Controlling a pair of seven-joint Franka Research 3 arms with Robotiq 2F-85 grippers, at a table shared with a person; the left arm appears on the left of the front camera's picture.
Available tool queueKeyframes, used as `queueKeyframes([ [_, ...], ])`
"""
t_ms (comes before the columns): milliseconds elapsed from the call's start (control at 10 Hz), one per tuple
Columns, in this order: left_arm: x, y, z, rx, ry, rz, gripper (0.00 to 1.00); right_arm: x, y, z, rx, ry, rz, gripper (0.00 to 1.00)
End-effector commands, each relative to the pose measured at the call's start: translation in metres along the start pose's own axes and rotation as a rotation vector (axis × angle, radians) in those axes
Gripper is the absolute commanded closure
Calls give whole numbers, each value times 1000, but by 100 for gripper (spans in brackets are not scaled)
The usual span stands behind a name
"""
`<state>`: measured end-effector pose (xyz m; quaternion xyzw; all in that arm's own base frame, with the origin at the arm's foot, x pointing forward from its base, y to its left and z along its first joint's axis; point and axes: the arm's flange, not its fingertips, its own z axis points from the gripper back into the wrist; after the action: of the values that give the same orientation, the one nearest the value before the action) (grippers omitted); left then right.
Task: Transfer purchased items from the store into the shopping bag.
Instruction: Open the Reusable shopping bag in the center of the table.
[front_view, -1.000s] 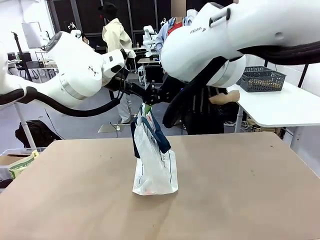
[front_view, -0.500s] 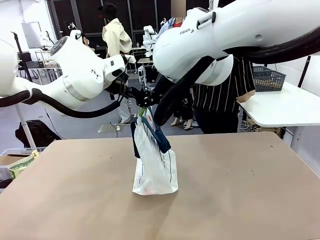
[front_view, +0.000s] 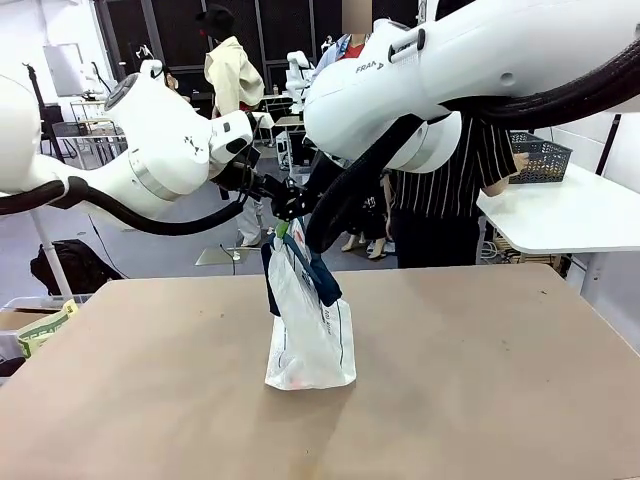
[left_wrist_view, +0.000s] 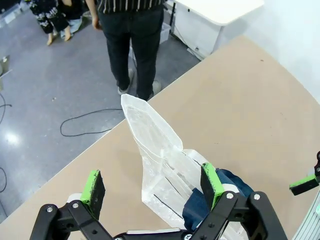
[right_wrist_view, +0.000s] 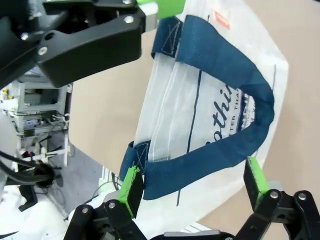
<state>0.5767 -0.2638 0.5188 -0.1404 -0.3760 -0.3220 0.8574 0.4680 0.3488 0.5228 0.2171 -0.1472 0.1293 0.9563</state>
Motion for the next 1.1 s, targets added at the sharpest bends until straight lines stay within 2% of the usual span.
queueKeyframes([
  [0,3,9,-12,-14,26,1,0,6,0,-1,-13,20,-31,0],
  [400,-5,8,-29,-49,95,5,0,10,0,-8,-27,37,-33,0],
  [1000,-5,1,-31,-80,90,-1,0,21,3,-28,-81,68,-46,0],
])
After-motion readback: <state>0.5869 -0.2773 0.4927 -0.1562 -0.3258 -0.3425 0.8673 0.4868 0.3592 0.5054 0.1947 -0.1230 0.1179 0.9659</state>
